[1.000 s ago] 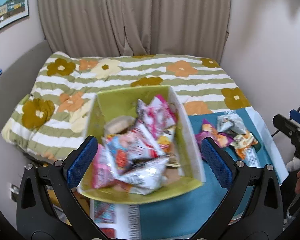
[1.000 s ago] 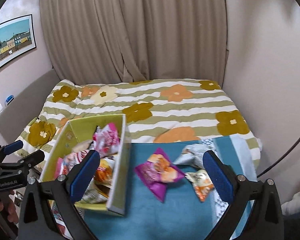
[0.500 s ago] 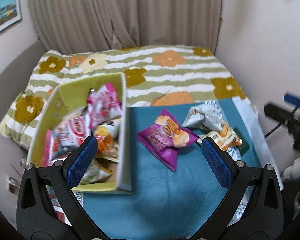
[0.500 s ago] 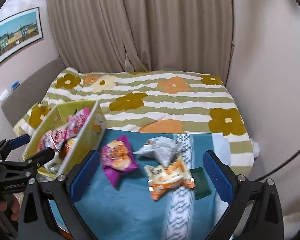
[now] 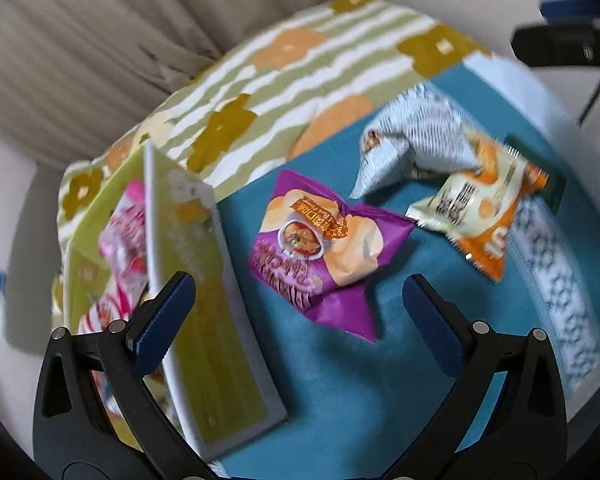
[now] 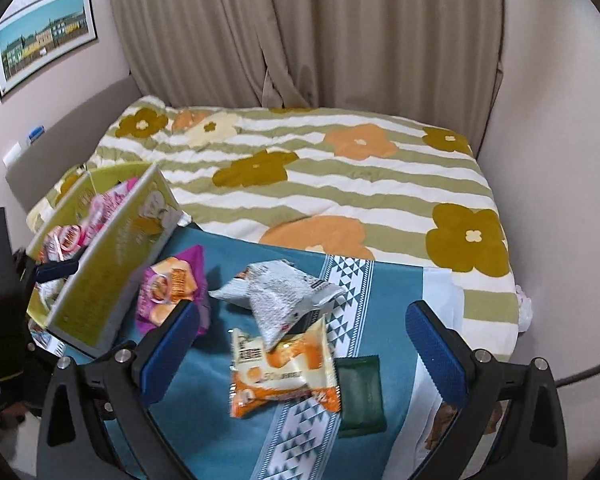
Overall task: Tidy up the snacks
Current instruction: 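Move both tools back toward the purple bag and silver bag on the cloth, then grasp the purple chips bag with the left tool while the right tool grasps the silver printed bag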
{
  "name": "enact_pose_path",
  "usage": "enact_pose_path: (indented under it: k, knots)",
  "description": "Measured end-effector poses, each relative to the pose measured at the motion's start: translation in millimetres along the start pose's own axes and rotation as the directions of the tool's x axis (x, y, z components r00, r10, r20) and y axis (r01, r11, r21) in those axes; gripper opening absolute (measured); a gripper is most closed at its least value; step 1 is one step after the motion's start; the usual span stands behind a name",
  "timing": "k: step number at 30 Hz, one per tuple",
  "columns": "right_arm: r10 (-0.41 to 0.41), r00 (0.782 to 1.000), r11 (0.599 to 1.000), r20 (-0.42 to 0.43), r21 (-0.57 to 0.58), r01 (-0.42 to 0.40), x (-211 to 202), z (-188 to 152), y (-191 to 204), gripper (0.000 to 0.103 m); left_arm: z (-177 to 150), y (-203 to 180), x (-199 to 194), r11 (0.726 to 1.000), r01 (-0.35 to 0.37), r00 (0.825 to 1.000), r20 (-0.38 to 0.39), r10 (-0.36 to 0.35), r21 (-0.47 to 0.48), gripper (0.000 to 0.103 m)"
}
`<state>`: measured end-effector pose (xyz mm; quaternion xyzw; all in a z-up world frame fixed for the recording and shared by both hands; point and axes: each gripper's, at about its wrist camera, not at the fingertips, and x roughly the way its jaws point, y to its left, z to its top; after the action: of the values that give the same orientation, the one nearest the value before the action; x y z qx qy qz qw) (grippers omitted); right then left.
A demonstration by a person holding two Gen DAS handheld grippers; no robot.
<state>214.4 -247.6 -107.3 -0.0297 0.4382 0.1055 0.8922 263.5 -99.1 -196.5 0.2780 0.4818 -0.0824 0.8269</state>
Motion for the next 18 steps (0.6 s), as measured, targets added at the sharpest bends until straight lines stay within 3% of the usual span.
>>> enact_pose_path:
  k: [6, 9, 13, 18]
  knots:
    - [0.060, 0.995, 0.998, -0.085, 0.002, -0.060, 41, 8, -10, 0.103, 20, 4, 41, 0.997, 0.031, 0.995, -0.093, -0.025, 0.072, 0.103]
    - [0.093, 0.986, 0.993, -0.140, -0.059, -0.102, 66, 12, -5, 0.103, 28, 4, 59, 0.990, 0.093, 0.986, -0.149, -0.077, 0.108, 0.103]
    - [0.162, 0.956, 0.972, -0.243, -0.129, -0.198, 105, 16, 1, 0.103, 36, 4, 72, 0.979, 0.162, 0.973, -0.187, -0.137, 0.126, 0.103]
    - [0.183, 0.931, 0.946, -0.317, -0.199, -0.254, 137, 19, 8, 0.103, 43, 2, 91, 0.963, 0.247, 0.946, -0.240, -0.216, 0.107, 0.103]
